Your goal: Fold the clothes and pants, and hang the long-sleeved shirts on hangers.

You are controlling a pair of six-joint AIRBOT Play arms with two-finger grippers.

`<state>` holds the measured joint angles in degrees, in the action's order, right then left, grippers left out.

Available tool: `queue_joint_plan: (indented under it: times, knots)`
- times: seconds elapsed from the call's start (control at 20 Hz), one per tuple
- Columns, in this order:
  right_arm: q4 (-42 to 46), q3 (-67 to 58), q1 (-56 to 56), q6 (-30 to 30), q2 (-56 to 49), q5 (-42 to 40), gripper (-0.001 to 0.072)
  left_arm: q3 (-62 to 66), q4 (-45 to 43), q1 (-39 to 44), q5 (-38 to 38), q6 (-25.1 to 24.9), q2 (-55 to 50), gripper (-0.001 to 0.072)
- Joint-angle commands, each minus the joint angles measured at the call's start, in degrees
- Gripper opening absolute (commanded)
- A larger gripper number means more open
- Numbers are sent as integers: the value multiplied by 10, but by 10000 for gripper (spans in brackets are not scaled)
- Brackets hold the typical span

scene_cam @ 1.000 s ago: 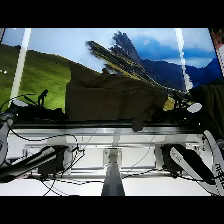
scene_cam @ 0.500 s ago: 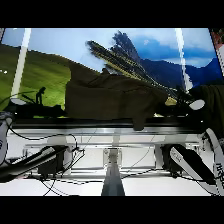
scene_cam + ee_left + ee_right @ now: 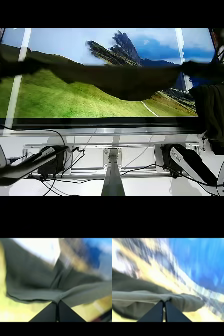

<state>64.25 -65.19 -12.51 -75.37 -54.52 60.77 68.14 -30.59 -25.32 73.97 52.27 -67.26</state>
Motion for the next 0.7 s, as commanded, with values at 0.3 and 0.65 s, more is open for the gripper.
queue_joint_plan:
  times: [0.3,0.65]
  knots:
    - [5,-265,0,15,131,12,11,135,195,-100,-142,0,210,15]
    - [5,-315,0,15,189,-28,10,135,136,-134,-310,-20,344,15]
